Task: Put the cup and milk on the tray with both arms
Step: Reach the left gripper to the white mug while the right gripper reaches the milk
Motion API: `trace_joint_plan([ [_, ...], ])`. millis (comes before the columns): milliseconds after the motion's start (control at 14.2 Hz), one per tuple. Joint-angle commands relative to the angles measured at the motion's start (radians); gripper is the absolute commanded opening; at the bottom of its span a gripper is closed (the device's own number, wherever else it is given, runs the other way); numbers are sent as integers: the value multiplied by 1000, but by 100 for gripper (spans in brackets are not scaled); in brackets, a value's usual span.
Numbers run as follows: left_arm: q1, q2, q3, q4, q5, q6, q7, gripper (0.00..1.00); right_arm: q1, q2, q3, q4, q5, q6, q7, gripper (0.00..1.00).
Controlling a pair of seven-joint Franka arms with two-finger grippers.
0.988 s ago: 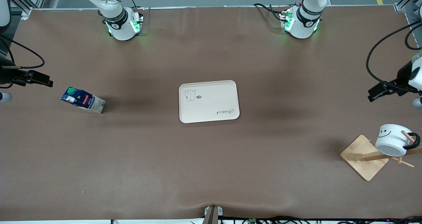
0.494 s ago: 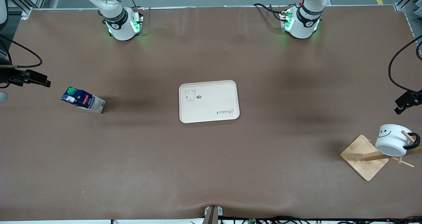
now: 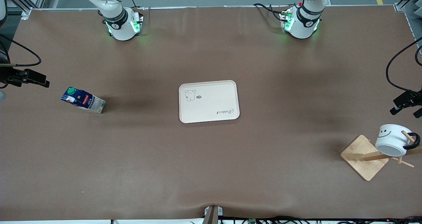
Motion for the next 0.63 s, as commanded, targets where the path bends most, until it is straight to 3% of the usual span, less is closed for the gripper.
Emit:
trace_joint_plan([
  [0,6,41,-9,13,-98,36,91,100,-5,18,5,38,3,2,-12,100],
  [353,1,130,-19,120,-135,37,141,99,-2,32,6,38,23,2,-11,100],
  [564,-12,146,-25,136,-165,37,141,73,-1,34,6,37,25,22,-9,100],
])
